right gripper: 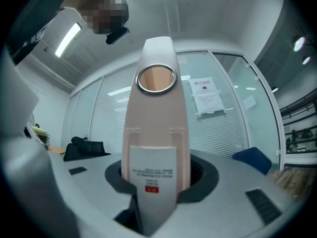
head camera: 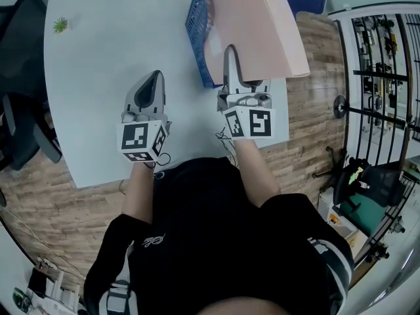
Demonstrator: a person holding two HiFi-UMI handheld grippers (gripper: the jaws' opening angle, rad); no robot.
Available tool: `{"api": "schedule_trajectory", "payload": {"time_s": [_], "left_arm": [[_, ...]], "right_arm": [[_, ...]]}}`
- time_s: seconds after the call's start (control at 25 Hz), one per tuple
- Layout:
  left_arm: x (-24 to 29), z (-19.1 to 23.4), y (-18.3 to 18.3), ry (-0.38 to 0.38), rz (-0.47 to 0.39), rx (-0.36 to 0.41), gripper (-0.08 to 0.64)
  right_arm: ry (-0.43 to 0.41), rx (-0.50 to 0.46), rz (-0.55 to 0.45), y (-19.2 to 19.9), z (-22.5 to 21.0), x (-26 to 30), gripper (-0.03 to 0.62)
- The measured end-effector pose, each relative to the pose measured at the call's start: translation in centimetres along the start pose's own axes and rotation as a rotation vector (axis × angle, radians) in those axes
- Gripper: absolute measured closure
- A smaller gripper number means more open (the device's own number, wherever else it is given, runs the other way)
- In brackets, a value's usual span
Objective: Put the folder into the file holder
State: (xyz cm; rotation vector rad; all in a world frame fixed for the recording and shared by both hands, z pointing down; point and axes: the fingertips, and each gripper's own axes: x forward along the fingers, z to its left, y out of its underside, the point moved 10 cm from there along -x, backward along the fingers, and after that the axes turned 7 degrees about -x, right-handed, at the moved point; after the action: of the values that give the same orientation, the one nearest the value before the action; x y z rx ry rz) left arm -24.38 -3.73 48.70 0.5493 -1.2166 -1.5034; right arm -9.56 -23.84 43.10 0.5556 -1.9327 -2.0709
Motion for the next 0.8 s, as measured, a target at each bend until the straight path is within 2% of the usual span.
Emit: {"api": "schedule_trajectory", "payload": {"time_s": [0.8], "left_arm": [[0.3, 0.9, 0.0, -0.003, 0.009, -0.014, 0.56]], "right_arm": [[-0.005, -0.019, -0.003, 0.1, 0.2, 0.8, 0.431]]}}
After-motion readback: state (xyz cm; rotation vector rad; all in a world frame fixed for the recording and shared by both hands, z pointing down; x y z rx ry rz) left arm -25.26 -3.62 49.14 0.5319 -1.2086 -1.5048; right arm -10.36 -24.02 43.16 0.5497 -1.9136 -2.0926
